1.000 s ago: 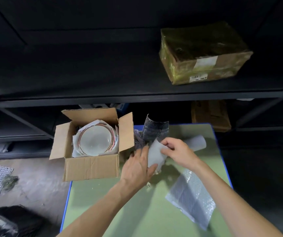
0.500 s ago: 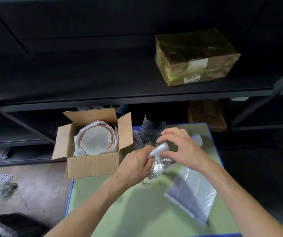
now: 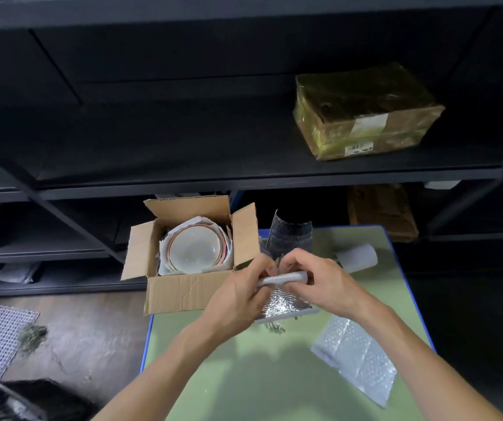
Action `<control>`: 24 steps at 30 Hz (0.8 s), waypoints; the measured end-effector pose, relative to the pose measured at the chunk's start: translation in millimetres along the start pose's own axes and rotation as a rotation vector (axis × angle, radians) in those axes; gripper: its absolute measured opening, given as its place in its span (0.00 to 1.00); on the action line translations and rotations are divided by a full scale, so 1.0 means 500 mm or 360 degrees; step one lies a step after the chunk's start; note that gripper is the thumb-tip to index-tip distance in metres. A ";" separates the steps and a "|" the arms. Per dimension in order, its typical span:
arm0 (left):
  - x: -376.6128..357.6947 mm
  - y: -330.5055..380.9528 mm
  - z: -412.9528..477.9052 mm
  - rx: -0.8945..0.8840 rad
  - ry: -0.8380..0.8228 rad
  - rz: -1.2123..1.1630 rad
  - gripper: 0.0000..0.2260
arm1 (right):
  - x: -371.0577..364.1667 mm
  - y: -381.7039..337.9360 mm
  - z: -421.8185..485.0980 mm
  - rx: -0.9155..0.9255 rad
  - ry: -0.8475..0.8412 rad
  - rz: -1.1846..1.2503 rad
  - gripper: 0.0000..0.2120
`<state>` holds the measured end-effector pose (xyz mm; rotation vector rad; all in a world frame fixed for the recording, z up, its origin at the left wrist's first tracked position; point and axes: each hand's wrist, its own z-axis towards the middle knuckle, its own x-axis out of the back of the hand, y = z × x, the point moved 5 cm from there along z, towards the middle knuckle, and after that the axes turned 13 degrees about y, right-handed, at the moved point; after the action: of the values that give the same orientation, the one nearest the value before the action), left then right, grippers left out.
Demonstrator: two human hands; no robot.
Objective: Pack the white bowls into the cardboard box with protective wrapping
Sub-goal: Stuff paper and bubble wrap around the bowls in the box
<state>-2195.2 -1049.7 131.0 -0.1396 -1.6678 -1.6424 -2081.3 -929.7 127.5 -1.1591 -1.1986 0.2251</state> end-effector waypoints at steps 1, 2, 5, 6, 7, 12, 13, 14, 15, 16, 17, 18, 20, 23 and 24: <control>0.002 -0.002 -0.002 -0.0002 -0.0007 -0.0011 0.09 | -0.006 -0.004 -0.003 -0.0001 0.0016 0.0005 0.09; 0.005 -0.004 -0.003 -0.0003 -0.0017 -0.0026 0.09 | -0.010 -0.008 -0.006 -0.0004 0.0038 0.0014 0.09; 0.011 -0.010 -0.007 0.0019 -0.0062 -0.0071 0.12 | -0.018 -0.012 -0.014 -0.0049 0.0088 0.0021 0.08; 0.012 -0.015 -0.008 0.0047 -0.0078 -0.0070 0.13 | -0.021 -0.012 -0.016 -0.0065 0.0094 0.0020 0.09; 0.013 -0.019 -0.010 0.0073 -0.0094 -0.0059 0.13 | -0.024 -0.012 -0.019 -0.0076 0.0100 0.0016 0.09; 0.019 -0.024 -0.005 0.0039 -0.0106 -0.0035 0.12 | -0.035 -0.027 -0.032 -0.0130 0.0122 0.0079 0.09; 0.022 -0.023 -0.002 0.0029 -0.0095 -0.0048 0.12 | -0.036 -0.029 -0.033 -0.0137 0.0126 0.0117 0.10; 0.026 -0.023 0.001 0.0023 -0.0085 -0.0069 0.12 | -0.037 -0.031 -0.034 -0.0142 0.0134 0.0147 0.10; 0.029 -0.024 0.004 0.0022 -0.0075 -0.0095 0.13 | -0.036 -0.032 -0.033 -0.0145 0.0153 0.0159 0.09; 0.032 -0.026 0.005 0.0025 -0.0071 -0.0120 0.13 | -0.035 -0.033 -0.031 -0.0153 0.0182 0.0157 0.08; 0.035 -0.029 0.005 0.0033 -0.0076 -0.0138 0.13 | -0.035 -0.033 -0.030 -0.0173 0.0213 0.0158 0.08; 0.040 -0.031 0.005 0.0037 -0.0090 -0.0150 0.13 | -0.036 -0.034 -0.028 -0.0204 0.0241 0.0179 0.07; 0.047 -0.040 0.001 0.0093 -0.0145 -0.0214 0.13 | -0.041 -0.039 -0.025 -0.0253 0.0274 0.0254 0.08; 0.060 -0.058 -0.010 0.0289 -0.0230 -0.0469 0.15 | -0.050 -0.050 -0.014 -0.0276 0.0294 0.0367 0.09; 0.066 -0.064 -0.012 0.0338 -0.0219 -0.0541 0.15 | -0.054 -0.056 -0.011 -0.0280 0.0300 0.0404 0.10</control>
<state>-2233.8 -1074.1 123.4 0.1483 -2.0473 -1.7147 -2099.5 -963.7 133.8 -1.4551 -0.9184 0.1994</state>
